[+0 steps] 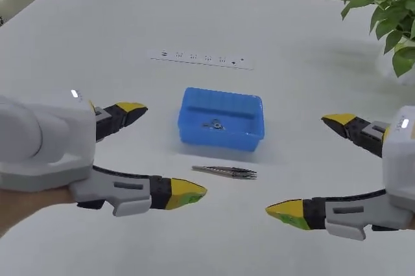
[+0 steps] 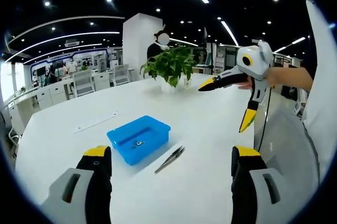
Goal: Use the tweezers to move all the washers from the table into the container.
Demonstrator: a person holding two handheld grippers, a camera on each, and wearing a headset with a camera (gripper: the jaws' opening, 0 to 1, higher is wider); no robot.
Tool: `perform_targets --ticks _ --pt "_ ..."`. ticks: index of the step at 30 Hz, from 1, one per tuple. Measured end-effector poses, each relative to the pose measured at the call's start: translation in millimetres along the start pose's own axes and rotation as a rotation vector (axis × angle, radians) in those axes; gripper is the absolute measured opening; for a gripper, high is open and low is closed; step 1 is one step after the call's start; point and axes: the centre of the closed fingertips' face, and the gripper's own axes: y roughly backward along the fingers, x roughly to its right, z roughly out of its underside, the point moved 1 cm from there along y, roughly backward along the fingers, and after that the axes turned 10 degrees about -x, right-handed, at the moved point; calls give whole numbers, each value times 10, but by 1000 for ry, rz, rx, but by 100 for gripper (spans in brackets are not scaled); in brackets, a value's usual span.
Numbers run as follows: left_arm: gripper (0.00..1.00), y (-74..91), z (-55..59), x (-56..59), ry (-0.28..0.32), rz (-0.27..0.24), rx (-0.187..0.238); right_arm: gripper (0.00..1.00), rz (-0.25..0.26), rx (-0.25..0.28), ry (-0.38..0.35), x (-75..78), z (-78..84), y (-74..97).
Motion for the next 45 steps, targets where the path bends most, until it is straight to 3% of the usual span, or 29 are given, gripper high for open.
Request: perform_targets --ticks 9,15,20,24,33,45 --pt "100 78 23 37 29 -21 15 100 -3 -7 0 -5 32 22" --pt "100 111 106 -7 32 -50 -8 100 -6 -8 1 -14 63 44" --pt "100 158 84 -6 50 -65 16 100 -22 -9 -3 -41 71 49" --pt "100 148 117 11 53 -70 9 100 -28 -8 5 -61 43 34" --pt "100 96 66 39 47 -65 22 100 -6 8 16 3 -28 60" --pt "100 40 36 4 42 -55 27 100 21 1 -11 78 50 135"
